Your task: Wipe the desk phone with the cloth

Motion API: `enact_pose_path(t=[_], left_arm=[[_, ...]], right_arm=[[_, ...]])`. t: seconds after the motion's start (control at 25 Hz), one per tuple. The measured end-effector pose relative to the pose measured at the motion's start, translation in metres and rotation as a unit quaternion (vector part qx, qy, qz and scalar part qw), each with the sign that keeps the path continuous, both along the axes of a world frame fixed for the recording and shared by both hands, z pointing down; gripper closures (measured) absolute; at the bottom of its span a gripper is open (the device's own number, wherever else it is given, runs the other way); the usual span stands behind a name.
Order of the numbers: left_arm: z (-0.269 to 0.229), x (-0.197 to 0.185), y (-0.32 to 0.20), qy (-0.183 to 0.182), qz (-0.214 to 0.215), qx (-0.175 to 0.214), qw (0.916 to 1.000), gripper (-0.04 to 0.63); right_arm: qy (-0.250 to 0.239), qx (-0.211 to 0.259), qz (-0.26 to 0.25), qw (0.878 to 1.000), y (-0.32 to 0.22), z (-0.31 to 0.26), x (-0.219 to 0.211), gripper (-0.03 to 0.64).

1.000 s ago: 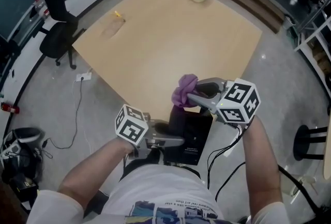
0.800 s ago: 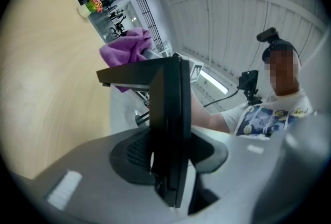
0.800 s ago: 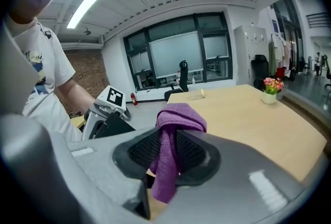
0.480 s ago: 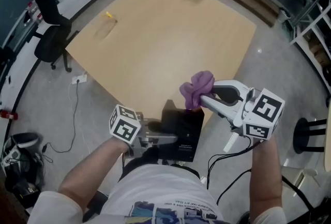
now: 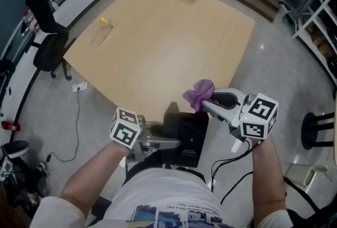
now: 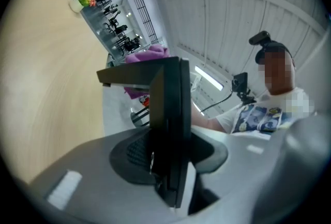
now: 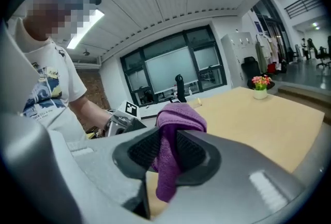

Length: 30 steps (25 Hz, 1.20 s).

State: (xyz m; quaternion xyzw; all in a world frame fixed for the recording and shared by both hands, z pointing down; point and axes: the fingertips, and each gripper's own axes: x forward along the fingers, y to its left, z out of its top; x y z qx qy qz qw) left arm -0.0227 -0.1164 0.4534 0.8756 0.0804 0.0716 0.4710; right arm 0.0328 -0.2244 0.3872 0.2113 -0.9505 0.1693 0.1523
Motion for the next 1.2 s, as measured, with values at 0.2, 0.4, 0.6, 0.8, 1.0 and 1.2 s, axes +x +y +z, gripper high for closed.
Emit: enact_pose_path(t=[0.2,0.4,0.6,0.8,1.0,1.2], left_arm=[[-0.001,-0.004,-0.004,0.001,-0.011,-0.011,0.9999,0.416],[-0.002,-0.012,-0.023,0.007,-0.04,-0.021,0.999,0.416],[-0.004,-0.016,-0.045,0.007,-0.064,-0.02,0.9977,0.416],[-0.009,-0.016,-0.057,0.015,-0.072,-0.019,0.9971,0.416],[-0.013,-0.018,-0.063,0.022,-0.077,-0.017,0.9967,0.416],[-0.017,-0.02,-0.067,0.026,-0.08,-0.015,0.9963,0.416]], right_arm=[[0.018,-0.031,0.069,0.997,-0.022,0.037,0.023,0.524],[-0.032,-0.022,0.123,0.992,-0.023,0.013,0.04,0.525],[-0.08,-0.018,0.108,0.991,-0.001,-0.012,0.029,0.525],[-0.104,-0.04,0.077,0.991,0.029,-0.006,0.018,0.525],[-0.112,-0.08,0.05,0.989,0.065,0.018,0.017,0.525],[-0.094,-0.121,0.002,0.988,0.106,0.047,0.017,0.525]])
